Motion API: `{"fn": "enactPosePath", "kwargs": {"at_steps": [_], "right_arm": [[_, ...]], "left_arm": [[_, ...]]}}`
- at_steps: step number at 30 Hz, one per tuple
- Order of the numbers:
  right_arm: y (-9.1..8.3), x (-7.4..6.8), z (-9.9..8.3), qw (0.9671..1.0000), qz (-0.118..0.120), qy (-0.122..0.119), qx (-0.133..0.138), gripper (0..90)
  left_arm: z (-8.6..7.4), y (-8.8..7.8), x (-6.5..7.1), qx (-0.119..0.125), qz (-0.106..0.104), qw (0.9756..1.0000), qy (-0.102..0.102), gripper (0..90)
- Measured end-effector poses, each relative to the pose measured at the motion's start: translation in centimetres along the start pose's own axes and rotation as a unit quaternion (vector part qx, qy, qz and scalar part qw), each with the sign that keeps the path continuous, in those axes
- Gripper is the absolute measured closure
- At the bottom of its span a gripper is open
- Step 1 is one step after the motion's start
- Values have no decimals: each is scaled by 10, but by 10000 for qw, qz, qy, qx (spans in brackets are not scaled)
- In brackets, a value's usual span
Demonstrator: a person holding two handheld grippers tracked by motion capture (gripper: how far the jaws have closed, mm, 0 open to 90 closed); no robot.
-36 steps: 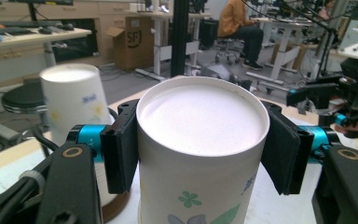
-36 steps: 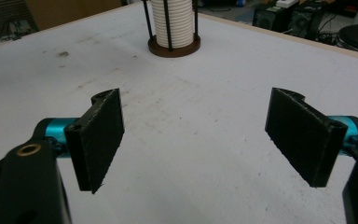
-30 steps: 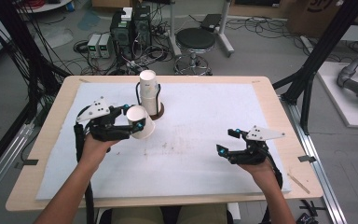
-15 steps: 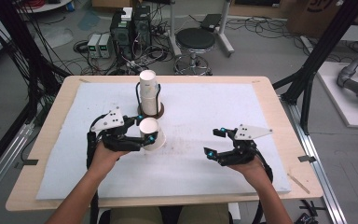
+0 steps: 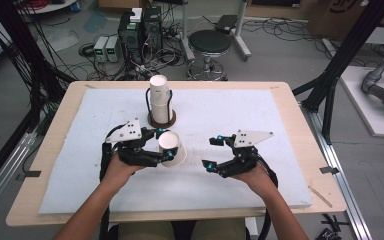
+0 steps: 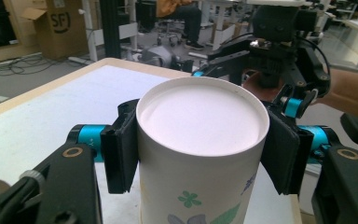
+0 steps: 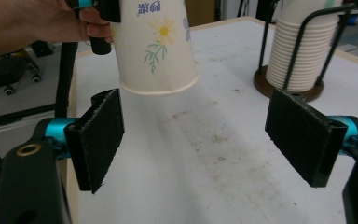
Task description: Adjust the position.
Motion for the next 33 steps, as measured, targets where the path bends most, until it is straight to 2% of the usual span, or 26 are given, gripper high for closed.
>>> {"fn": "enactPosePath", "kwargs": {"at_steps": [7, 12, 17, 22, 26, 33], "right_arm": [[14, -7, 2, 9996, 235, -84, -112, 199], [24, -13, 3, 9982, 534, -143, -213, 202], [32, -18, 2, 9967, 724, -191, -329, 204], [38, -21, 2, 9949, 923, -163, -361, 215], [41, -23, 2, 9935, 1077, -170, -338, 274], [40, -21, 2, 9932, 1120, -169, -282, 362]], "left_arm": [[2, 5, 5, 81, -289, 9995, 27, 363], [5, 11, 10, 164, -599, 9980, 91, 364], [6, 16, 15, 155, -811, 9965, 145, 364], [6, 21, 17, 164, -913, 9956, 156, 364], [6, 22, 18, 232, -985, 9948, 95, 365], [4, 21, 16, 283, -988, 9947, -10, 371]]}}
Point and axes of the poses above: each handheld gripper's, and its own axes: y roughly forward along the jaws, z roughly out of its top, x roughly to its right, the point moved 5 cm from there along y, roughly forward along the jaws, and after that the axes turned 10 degrees about y, right-handed, at the moved point
